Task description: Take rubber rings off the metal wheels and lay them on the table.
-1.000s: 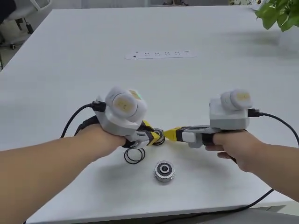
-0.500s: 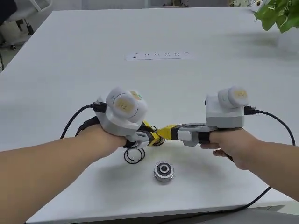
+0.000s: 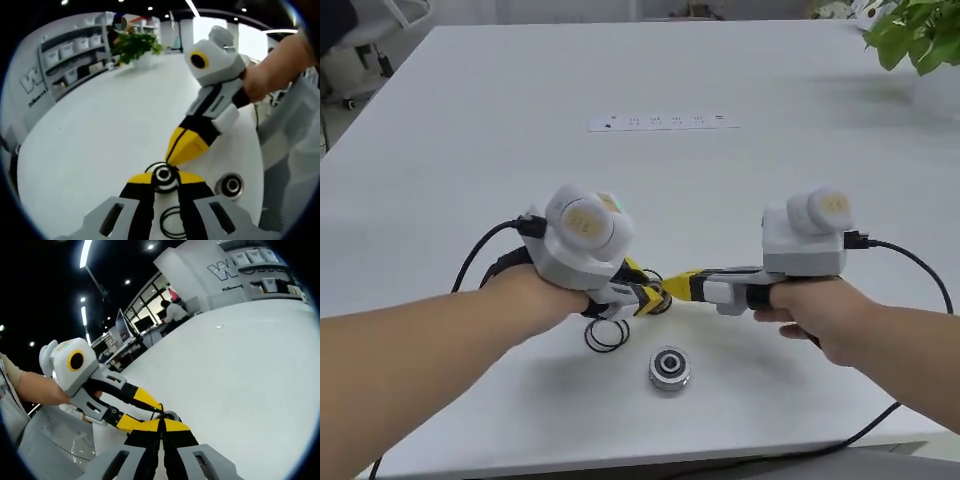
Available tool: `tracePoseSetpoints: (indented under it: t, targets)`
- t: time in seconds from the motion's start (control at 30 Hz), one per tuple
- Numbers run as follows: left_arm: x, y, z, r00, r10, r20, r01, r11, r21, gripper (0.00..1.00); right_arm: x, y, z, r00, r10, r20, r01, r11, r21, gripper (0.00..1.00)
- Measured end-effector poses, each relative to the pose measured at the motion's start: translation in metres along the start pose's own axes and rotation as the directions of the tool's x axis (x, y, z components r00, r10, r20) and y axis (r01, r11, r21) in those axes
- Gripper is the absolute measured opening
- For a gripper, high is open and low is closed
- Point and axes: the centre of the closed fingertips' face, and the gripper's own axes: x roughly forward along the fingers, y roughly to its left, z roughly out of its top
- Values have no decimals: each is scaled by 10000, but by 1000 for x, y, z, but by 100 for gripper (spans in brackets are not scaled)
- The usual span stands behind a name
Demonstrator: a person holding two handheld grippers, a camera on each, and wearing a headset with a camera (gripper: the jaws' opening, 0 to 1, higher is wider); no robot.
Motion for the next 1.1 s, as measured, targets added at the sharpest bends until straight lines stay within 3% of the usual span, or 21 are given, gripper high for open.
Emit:
tracePoseSetpoints:
  t: [0.5, 1.1]
  targets:
    - [-31, -5, 14, 9980, -255, 585, 254, 9997, 22, 24, -7, 14, 13, 9995, 217, 236, -218, 9998, 39, 0]
    - [-90, -1, 27, 9878, -39, 1555, 30, 10000, 56, 35, -10, 31, 24, 9979, 565, 321, -562, 9984, -103, 0]
